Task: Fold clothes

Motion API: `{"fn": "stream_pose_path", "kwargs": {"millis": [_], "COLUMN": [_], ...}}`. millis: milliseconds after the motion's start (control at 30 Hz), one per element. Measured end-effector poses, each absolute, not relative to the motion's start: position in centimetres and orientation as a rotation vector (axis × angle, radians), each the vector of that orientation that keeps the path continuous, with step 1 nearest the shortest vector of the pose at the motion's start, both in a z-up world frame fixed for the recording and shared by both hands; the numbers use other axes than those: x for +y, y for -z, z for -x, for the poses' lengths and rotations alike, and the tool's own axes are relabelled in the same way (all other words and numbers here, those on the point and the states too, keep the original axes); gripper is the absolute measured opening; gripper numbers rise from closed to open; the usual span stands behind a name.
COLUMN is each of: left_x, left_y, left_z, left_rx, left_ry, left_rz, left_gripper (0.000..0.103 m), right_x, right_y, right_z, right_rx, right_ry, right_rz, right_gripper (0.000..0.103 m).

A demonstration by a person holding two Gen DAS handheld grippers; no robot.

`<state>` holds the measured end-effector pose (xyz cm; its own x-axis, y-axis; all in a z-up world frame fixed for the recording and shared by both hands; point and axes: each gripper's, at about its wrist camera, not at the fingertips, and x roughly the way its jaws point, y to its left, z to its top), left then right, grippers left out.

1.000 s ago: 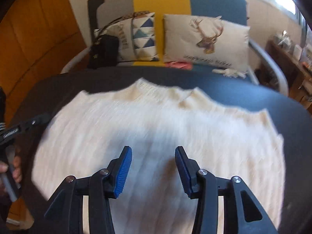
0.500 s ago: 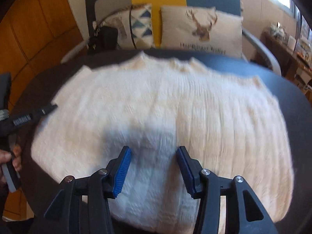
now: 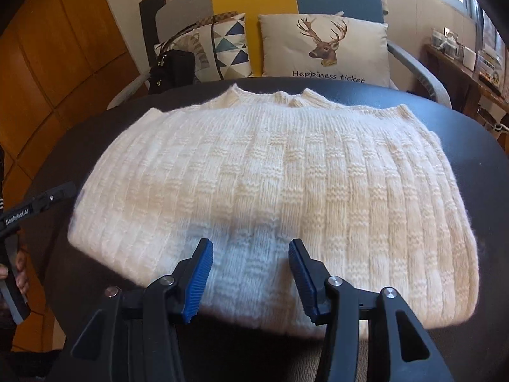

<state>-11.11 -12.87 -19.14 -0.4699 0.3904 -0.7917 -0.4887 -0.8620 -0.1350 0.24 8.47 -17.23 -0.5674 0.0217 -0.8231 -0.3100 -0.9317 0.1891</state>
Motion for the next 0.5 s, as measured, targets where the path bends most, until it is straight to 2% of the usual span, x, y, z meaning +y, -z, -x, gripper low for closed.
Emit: {"fn": "stream_pose_path", "kwargs": {"millis": [100,167,267,367,500], "left_x": [-11.6,-11.8,-12.8,-12.7,-9.0], "left_y": [21.4,22.2,20.4,18.8,19.9], "left_z": [10.2,10.2,9.4,7.9,6.0], "left_rx": [0.278,0.249,0.198,0.173,0.335], "left_ry": [-2.33,-2.354,-2.421,-2.393,-2.296], "left_rz": [1.278,1.267,1.203,1.131,1.096], "left_gripper": [0.046,0.047,0.045,0.045,0.045], "right_x": [8.7,9.1,10.8,13.3,16.6], "right_y": [18.4,18.7,17.4,17.0,19.0], "right_z": [-1.0,-1.7,-3.9,-7.4,-11.1], "right_rx": [0.442,0.434,0.551,0.522,0.678], "right_ry": [-2.555,-2.555,-2.535,-2.407,-2.293], "right_rz": [1.388,1.394,1.349,1.286,1.288], "right_gripper": [0.05,0.049,0.048,0.048,0.049]}}
